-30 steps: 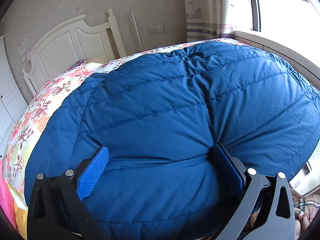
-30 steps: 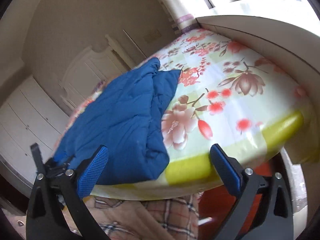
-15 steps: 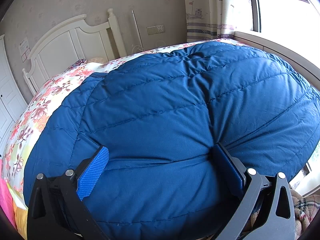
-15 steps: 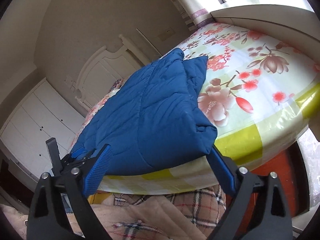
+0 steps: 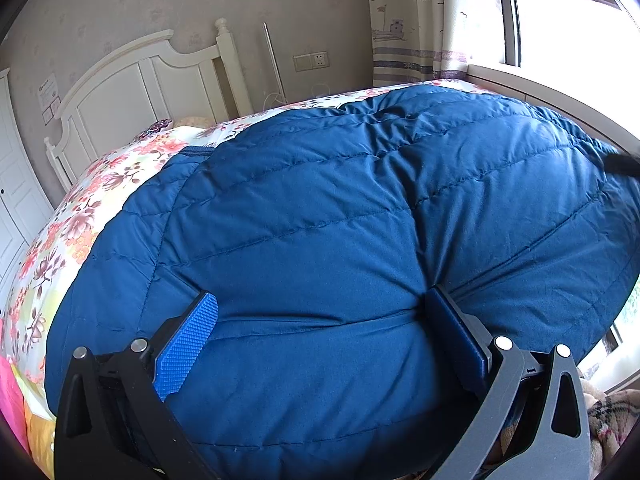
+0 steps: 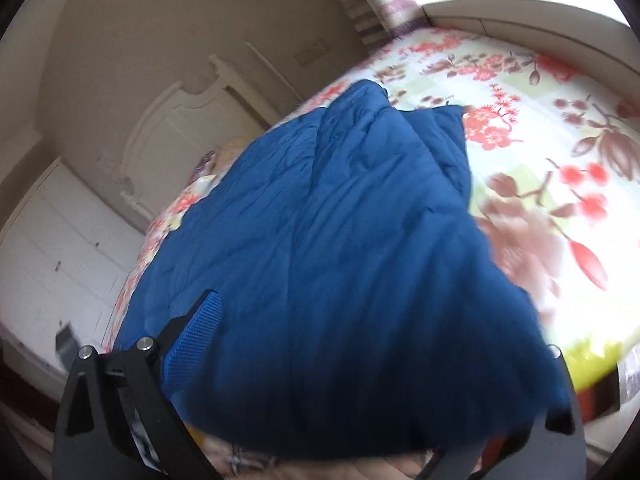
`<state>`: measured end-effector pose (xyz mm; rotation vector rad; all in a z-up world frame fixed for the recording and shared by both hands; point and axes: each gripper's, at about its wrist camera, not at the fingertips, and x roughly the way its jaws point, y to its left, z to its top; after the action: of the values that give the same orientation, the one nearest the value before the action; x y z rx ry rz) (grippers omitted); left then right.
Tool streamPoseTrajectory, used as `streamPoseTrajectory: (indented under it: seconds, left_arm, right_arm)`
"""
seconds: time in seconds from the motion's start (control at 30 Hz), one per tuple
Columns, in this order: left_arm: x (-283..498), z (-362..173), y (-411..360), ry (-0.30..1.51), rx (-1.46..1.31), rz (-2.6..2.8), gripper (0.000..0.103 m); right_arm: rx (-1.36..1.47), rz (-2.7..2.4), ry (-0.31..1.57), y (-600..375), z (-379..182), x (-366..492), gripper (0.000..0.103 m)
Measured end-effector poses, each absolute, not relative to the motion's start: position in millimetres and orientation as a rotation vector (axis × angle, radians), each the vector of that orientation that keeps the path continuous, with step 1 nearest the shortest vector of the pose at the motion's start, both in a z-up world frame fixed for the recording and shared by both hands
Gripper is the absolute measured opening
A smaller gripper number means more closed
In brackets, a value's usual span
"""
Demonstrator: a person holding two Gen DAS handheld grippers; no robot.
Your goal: Fold large clothes
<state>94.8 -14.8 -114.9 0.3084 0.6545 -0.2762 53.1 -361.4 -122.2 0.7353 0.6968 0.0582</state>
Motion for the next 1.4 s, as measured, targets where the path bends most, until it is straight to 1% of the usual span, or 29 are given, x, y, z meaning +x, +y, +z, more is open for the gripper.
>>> streamPoseTrajectory:
  seconds: [0.03,0.13,0.17,0.23,0.37,0.5,0.57,0.67,0.7,0.8,0.83,0.9,1.0,1.07,1.1,1.13,1.2,1.3,1.4]
  left_arm:
    - [95.1,-114.3,-15.5,0.657,0.310,-0.278,0.099]
    - [98.2,-104.6,-18.3,0.698,0.316,-0.288,0.099]
    - [100.6,-98.2,-18.3,0.716,0.309,-0.300,0.099]
    - [102.0,-89.5,-20.5,0.708,0.305,-0.303,0.099]
    - [100.8,-77.9,-39.6,0.661,0.295,-0.319,0.099]
    - [102.4,-96.9,-73.0,0.681,0.454,-0.238,0.099]
    - [98.6,-94.7,-70.3,0.690,0.457,-0.261,0.097]
    - [85.6,-79.0,-37.9,0.729,0.338,-0.455,0.096]
    - [80.5,-69.7,-13.6,0.725,0.258,-0.488,0.096]
    - [75.2,-35.4,69.0,0.624,0.041,-0.419,0.096]
    - [73.7,-21.4,105.6,0.577,-0.041,-0.347,0.096]
    - [66.1,2.0,164.9,0.488,-0.133,-0.207,0.096]
    - [48.7,27.2,226.0,0.405,-0.176,-0.066,0.097]
    - [40.1,35.0,250.6,0.386,-0.180,-0.016,0.097]
    - [38.7,35.9,256.1,0.390,-0.177,-0.004,0.097]
    - [37.9,35.6,261.0,0.397,-0.172,0.004,0.097]
    - [38.3,32.7,260.9,0.422,-0.149,-0.007,0.097]
    - [59.5,33.3,240.1,0.457,-0.084,-0.086,0.097]
    - [99.6,44.0,199.4,0.502,0.020,-0.239,0.098]
  right_arm:
    - [0.740,0.032,0.695,-359.8,-121.7,61.6,0.097]
    - [0.735,-0.003,0.608,-363.1,-117.1,62.5,0.047]
    - [0.745,0.024,0.564,-367.3,-115.8,58.2,0.042]
    - [0.755,0.048,0.524,-372.9,-112.7,51.6,0.038]
    - [0.648,0.047,0.481,-361.6,-94.0,47.6,0.037]
    - [0.609,0.057,0.443,-353.4,-79.4,42.5,0.036]
    - [0.532,0.039,0.410,-339.3,-64.3,38.5,0.035]
    - [0.375,0.035,0.340,-304.9,-30.1,34.3,0.034]
    - [0.315,0.042,0.316,-290.6,-18.2,32.4,0.034]
    - [0.056,0.087,0.241,-221.6,22.2,33.3,0.034]
    - [-0.077,0.120,0.213,-181.6,34.4,36.1,0.034]
    - [-0.262,0.166,0.189,-119.0,42.2,41.9,0.034]
    - [-0.537,0.249,0.192,-17.9,24.9,56.3,0.034]
    - [-0.749,0.325,0.252,51.4,-15.3,67.5,0.034]
    - [-0.875,0.361,0.310,83.3,-46.2,73.8,0.037]
    - [-0.993,0.372,0.350,106.0,-76.9,76.7,0.041]
    - [-1.163,0.292,0.254,129.9,-109.8,64.4,0.041]
    - [-1.039,0.321,0.318,120.1,-94.4,72.6,0.045]
    - [-1.029,0.317,0.308,118.7,-91.7,70.7,0.048]
